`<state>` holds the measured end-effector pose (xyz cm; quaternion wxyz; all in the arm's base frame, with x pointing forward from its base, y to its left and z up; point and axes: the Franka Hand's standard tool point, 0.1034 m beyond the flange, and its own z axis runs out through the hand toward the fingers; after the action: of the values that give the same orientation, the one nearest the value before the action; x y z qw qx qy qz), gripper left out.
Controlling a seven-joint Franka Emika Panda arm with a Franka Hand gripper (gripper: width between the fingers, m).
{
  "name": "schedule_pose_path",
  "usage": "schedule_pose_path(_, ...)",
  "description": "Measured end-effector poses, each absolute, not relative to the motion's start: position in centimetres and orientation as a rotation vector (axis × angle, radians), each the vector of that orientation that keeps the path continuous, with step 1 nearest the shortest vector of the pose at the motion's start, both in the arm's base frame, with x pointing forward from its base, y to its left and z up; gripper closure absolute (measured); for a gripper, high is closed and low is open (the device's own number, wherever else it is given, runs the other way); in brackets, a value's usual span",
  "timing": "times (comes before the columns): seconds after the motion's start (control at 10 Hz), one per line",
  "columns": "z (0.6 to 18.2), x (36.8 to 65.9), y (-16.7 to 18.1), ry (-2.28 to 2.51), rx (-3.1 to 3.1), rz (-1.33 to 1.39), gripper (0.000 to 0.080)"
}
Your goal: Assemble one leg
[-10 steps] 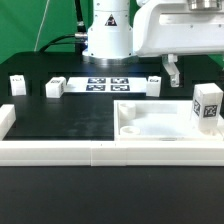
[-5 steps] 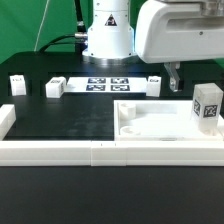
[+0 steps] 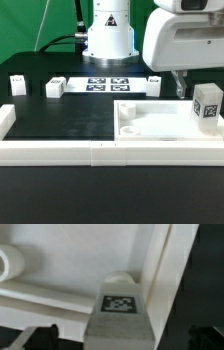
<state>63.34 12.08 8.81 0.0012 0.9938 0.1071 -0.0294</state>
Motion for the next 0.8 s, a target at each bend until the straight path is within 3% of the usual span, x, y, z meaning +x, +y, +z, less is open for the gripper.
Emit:
schedule_pose_path(0.1,8.83,63.37,12.0,0.335,3.12,-0.092,0.0182)
schedule_pose_path(0.2,8.83,63.37,11.98,0.334,3.12,-0.092,0.0368)
schedule_pose_path(0.3,8.83,63.37,11.98,0.334,3.12,-0.091,0.0368)
schedule_pose_path(0.4,8.83,63.37,11.98,0.334,3.12,-0.091,0.0509)
schedule_pose_path(0.8,8.82,63.38,11.98,0.277,3.124,-0.089,0.0508)
